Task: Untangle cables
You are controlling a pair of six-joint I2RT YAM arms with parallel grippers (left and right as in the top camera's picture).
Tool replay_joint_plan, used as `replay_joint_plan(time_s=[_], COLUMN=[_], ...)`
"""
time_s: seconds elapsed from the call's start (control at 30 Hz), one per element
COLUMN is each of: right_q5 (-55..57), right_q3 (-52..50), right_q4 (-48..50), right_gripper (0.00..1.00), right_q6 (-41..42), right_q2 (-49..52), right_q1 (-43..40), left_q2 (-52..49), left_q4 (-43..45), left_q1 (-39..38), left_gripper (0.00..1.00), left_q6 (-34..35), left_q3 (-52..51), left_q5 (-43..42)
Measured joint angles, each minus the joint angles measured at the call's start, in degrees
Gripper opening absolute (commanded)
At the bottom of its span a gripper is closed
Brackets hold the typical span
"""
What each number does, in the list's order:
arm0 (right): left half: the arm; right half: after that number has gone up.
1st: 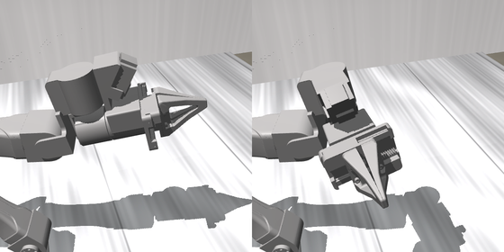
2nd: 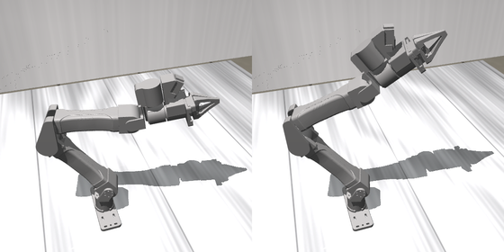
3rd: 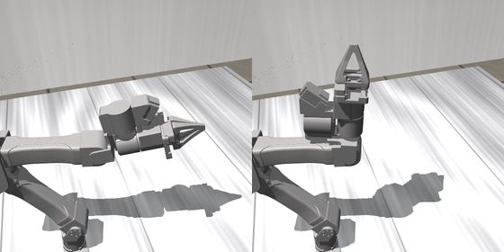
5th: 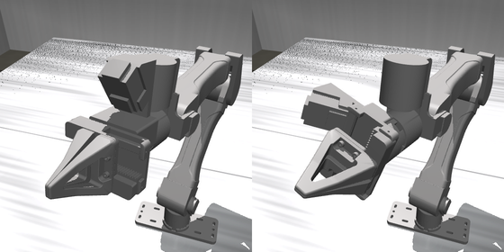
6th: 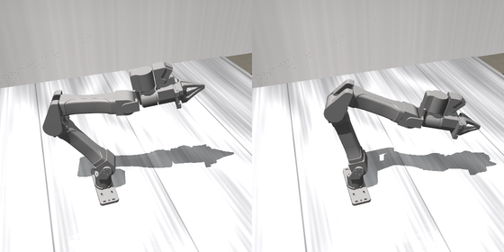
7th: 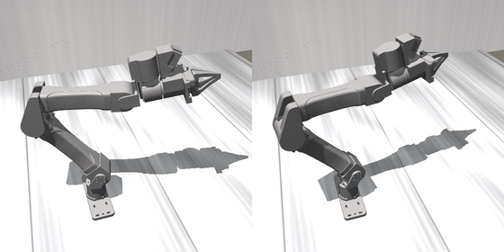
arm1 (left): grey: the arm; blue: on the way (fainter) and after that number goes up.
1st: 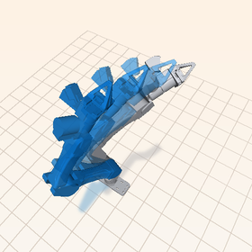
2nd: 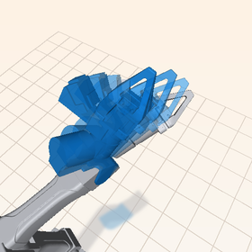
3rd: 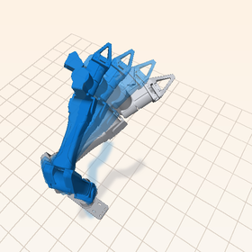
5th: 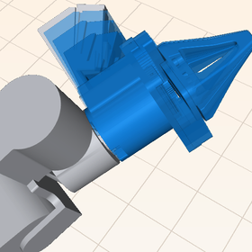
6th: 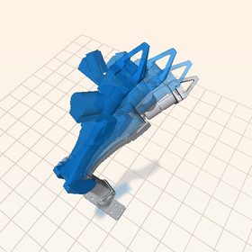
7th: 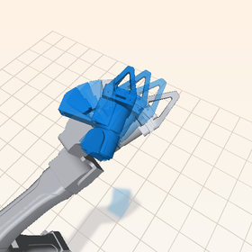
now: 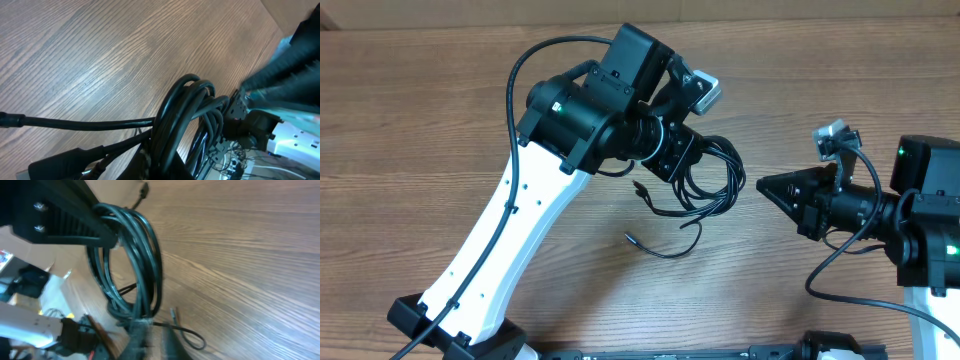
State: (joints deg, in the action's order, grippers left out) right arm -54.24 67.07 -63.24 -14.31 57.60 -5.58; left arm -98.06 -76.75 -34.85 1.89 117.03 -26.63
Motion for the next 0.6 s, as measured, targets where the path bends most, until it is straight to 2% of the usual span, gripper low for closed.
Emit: replay_joint_plan(time_s=[0.23, 0.37, 0.5, 0.6], right_q5=[-2.54, -2.78, -2.95, -3.06], right_q3=[0.00, 0.00, 0.00, 0.00], right_q4=[0.09, 0.07, -0.50, -0.66], right_gripper=[0.57, 0.52, 0.28, 0.04], right_q6=[-2.67, -3.30, -3.65, -3.78], right_q2=[0.00, 0.00, 0.00, 0.00], right_q1=[0.00, 0.00, 0.00, 0.00], left_q2=[0.00, 0.00, 0.00, 0.00], left_q4=[-0.90, -0.22, 1.62, 2.58], left_q1=[-0.09, -1.11, -2.34, -2.73], left_gripper=[0.04, 0.04, 0.04, 0.04], left_q6=[-2.80, -4.22, -4.68, -4.66], left_q3=[0.00, 0.00, 0.00, 0.00], left_q5=[-0.35, -2.12, -3.78, -4.72])
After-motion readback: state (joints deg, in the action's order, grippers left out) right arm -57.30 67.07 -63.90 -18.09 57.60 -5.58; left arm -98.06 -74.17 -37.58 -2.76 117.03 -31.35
